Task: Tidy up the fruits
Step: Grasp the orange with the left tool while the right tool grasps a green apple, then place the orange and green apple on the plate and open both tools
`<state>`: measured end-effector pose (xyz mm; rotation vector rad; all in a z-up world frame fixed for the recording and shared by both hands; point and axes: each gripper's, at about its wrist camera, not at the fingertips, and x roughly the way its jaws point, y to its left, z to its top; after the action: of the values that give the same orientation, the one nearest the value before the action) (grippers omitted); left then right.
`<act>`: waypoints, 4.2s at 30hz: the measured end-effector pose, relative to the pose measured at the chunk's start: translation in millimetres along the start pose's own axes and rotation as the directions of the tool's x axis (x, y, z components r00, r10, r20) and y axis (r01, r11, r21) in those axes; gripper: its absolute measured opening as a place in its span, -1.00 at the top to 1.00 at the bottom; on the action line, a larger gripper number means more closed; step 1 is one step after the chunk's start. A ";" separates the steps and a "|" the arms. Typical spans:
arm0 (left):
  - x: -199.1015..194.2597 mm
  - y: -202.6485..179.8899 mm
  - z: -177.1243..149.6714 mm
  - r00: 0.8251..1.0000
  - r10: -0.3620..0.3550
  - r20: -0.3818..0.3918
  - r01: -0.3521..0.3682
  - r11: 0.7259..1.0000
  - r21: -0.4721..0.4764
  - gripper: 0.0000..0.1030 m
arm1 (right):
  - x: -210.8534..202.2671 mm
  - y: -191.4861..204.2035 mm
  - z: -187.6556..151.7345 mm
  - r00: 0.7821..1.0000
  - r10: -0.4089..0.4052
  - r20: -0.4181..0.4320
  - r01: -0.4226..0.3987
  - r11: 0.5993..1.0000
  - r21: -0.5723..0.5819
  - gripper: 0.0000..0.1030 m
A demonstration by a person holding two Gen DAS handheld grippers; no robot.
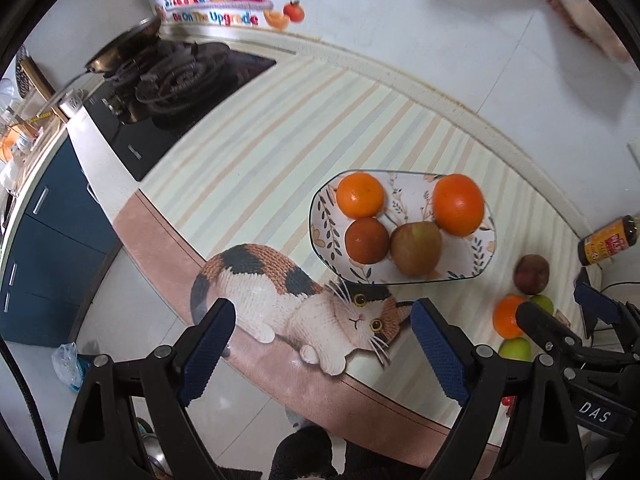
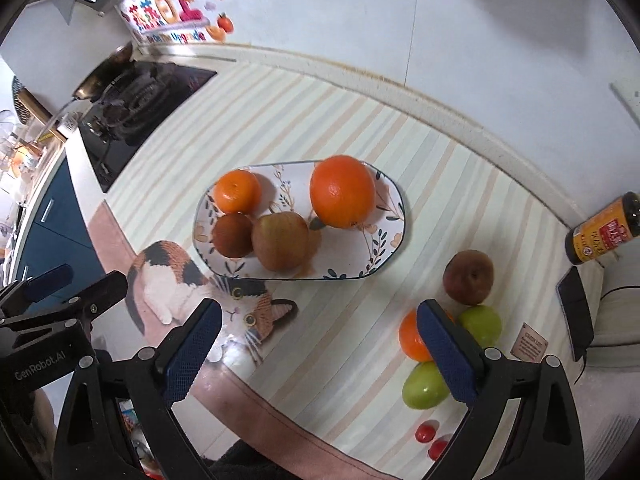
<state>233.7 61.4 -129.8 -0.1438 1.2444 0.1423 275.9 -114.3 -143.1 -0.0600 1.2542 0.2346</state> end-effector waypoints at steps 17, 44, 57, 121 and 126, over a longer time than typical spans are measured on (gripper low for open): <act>-56.8 -7.8 -33.6 0.995 -0.015 0.101 0.013 1.000 0.017 -0.74 | -72.2 3.0 -39.4 0.993 0.006 0.115 -0.007 1.000 0.012 -0.94; 100.2 -168.4 -23.3 0.974 -0.012 -0.226 0.049 0.987 0.156 -0.99 | 99.2 -245.3 -57.8 0.966 0.223 -0.133 -0.116 0.829 0.548 -0.71; 161.4 -222.0 -30.3 0.908 -0.120 -0.402 0.179 0.977 0.113 -0.99 | 147.4 -256.9 -78.4 0.958 0.249 -0.141 -0.136 0.830 0.542 -0.26; 175.4 -80.2 139.8 0.946 0.010 -0.323 0.030 0.993 0.118 -0.23 | 178.0 -75.3 44.2 0.950 0.207 -0.235 -0.176 0.974 0.145 -0.28; 196.4 -80.5 136.5 0.908 -0.037 -0.418 0.080 0.993 0.085 -0.24 | 182.7 -74.2 47.7 0.941 0.233 -0.245 -0.189 0.963 0.190 -0.48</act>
<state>437.4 13.5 -270.8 -0.1282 1.6699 -0.0061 389.0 -152.2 -307.1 0.1931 1.5458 0.3165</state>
